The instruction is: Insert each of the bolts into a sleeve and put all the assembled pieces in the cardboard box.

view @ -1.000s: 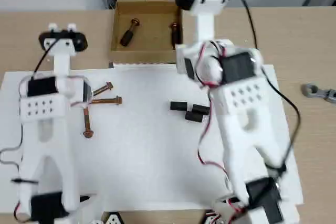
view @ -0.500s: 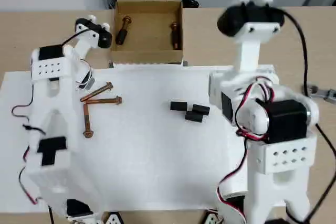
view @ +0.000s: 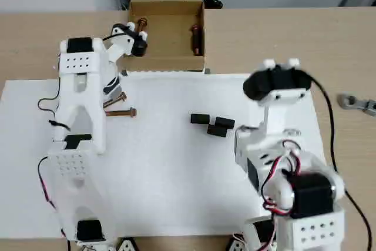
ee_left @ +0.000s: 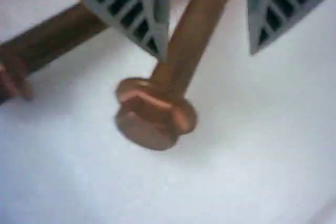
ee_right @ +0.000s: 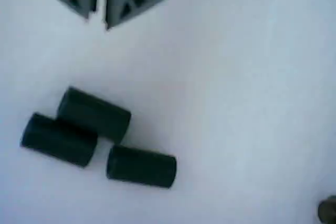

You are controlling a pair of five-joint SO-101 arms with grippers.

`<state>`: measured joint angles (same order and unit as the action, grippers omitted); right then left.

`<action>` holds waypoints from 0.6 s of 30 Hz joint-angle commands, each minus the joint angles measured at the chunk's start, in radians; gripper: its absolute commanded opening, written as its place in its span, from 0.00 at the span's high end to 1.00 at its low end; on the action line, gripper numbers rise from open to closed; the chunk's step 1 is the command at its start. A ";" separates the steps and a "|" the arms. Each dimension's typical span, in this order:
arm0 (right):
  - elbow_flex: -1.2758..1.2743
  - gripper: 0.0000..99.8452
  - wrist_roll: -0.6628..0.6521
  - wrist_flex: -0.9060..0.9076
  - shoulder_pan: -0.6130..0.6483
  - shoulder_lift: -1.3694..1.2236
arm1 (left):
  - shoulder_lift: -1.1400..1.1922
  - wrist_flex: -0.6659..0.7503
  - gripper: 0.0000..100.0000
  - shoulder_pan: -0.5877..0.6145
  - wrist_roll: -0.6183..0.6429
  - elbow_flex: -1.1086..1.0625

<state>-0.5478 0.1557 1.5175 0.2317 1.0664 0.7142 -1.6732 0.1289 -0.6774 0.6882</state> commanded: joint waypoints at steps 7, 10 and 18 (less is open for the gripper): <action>-0.133 1.00 -0.014 -0.021 -0.012 0.154 | 0.000 -0.081 0.87 -0.031 -0.021 0.085; -0.135 1.00 -0.014 -0.019 -0.012 0.162 | -0.002 -0.081 0.86 -0.029 -0.021 0.030; -0.135 1.00 -0.014 -0.018 -0.012 0.165 | 0.003 -0.064 0.86 -0.017 -0.023 -0.015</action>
<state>-0.6874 0.1557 1.5144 0.2317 1.2229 0.7265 -1.7238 0.1043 -0.6928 0.6743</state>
